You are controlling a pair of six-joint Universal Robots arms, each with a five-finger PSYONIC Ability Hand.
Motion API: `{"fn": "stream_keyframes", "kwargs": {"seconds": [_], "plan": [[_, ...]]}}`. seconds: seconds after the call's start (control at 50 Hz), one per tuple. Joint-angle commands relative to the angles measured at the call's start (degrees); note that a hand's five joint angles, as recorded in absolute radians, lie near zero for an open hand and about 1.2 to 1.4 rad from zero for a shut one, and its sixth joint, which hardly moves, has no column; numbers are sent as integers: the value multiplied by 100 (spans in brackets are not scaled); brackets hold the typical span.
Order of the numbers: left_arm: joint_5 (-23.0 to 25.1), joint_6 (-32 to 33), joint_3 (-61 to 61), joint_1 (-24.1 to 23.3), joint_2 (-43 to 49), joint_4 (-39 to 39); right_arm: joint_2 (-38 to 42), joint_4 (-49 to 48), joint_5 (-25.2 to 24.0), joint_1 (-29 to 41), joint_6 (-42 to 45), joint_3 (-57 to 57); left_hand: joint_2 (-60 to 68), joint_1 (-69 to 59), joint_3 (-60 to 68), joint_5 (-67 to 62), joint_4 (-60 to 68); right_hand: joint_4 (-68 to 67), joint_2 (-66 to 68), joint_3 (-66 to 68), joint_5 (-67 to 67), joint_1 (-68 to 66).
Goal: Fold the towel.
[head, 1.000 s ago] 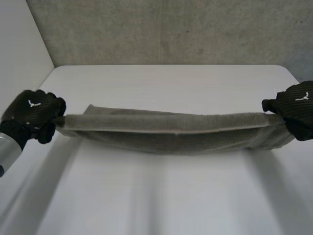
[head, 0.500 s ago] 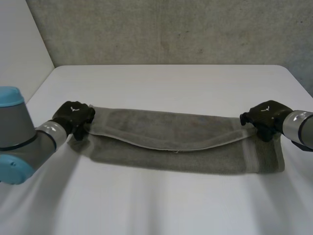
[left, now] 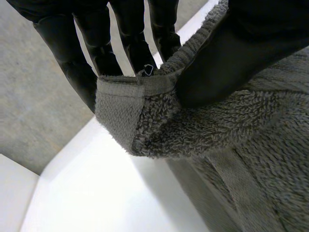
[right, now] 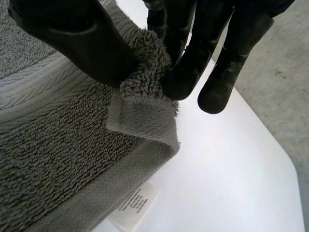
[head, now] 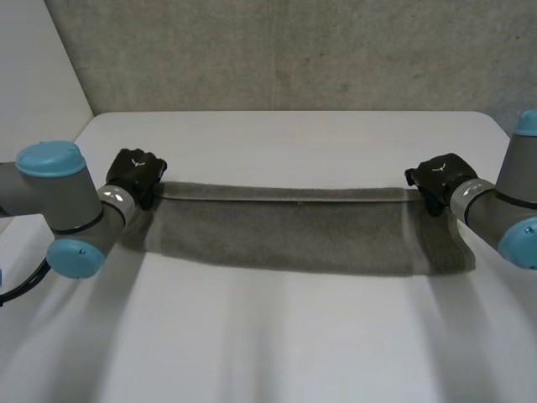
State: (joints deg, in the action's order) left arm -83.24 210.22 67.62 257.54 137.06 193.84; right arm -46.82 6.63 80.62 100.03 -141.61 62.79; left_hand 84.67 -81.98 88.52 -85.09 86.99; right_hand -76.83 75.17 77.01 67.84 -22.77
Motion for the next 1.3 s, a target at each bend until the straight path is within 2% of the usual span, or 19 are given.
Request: {"fn": "stream_keyframes", "kwargs": {"seconds": [0.02,0.04,0.06,0.08,0.1,0.12,0.14,0.16,0.18,0.34,0.4,0.44,0.52,0.56,0.68,0.78,0.94,1.04,1.3], "plan": [[1,151,-257,-99,259,172,172,-425,287,104,2,-65,-1753,1484,-2138,2795,-1985,-317,483,299,216,-5723],[1,151,-258,-99,260,172,173,-426,287,104,2,-65,-1760,1491,-2145,2802,-1992,-317,483,299,216,-5723],[1,169,-284,-134,312,172,216,-426,331,139,2,-100,-2975,2707,-3361,4018,-3207,476,-310,-494,-577,-4930],[-8,204,-284,-169,338,172,252,-426,375,174,2,-118,-4669,4401,-5055,5712,-4901,2982,-2816,-3000,-3083,-2424],[-8,204,-284,-169,339,172,252,-426,375,174,2,-118,-4686,4418,-5072,5729,-4918,3007,-2841,-3025,-3108,-2399],[-16,247,-267,-187,356,172,269,-426,436,200,2,-118,-5686,5417,-6071,6728,-5918,4723,-4557,-4741,-4824,-683],[-34,291,-249,-195,356,172,270,-426,489,218,2,-118,-6495,6226,-6880,7538,-6727,5756,-5590,-5774,-5857,350],[-34,292,-249,-196,356,172,270,-426,489,218,2,-118,-6503,6234,-6889,7546,-6735,5766,-5600,-5784,-5867,360],[-69,318,-223,-196,348,172,252,-417,542,236,2,-118,-7352,7084,-7738,8395,-7585,6683,-6517,-6701,-6784,1277],[-386,257,-179,-169,66,172,-47,-443,560,236,-183,49,-7412,7143,-7797,8454,-7644,6683,-6517,-6701,-6784,1277],[-412,125,15,-99,-294,163,-557,-557,516,183,-482,286,-7327,7059,-7713,8370,-7559,6683,-6517,-6701,-6784,1277],[-351,-155,312,-55,-688,181,-1116,-724,463,157,-700,619,-7311,7042,-7696,8353,-7543,6683,-6517,-6701,-6784,1277],[-324,-490,612,-46,-1103,163,-1567,-716,401,148,-754,972,-7243,6975,-7629,8286,-7475,6683,-6517,-6701,-6784,1277],[-149,-788,1006,-29,-1461,154,-1926,-654,297,148,-719,1357,-7226,6958,-7612,8269,-7459,6683,-6517,-6701,-6784,1277],[194,-1009,1474,112,-1832,146,-2376,-496,76,139,-710,2123,-7126,6857,-7511,8168,-7358,6683,-6517,-6701,-6784,1277],[335,-991,2070,428,-2288,137,-2718,-645,-265,-176,-692,3097,-7126,6857,-7511,8168,-7358,5718,-5552,-5736,-5819,313],[712,-1079,2913,437,-2772,145,-2728,-926,-802,-730,-657,3740,-7126,6857,-7511,8168,-7358,5363,-5197,-5381,-5464,-43],[924,-1219,3318,367,-3009,207,-2588,-1075,-925,-933,-657,3837,-7126,6857,-7511,8168,-7358,5044,-4878,-5062,-5145,-362],[959,-1448,3504,384,-3098,356,-1630,-1568,-952,-951,-561,3574,-6520,6251,-6905,7563,-6752,4506,-4339,-4523,-4607,-900]]}}
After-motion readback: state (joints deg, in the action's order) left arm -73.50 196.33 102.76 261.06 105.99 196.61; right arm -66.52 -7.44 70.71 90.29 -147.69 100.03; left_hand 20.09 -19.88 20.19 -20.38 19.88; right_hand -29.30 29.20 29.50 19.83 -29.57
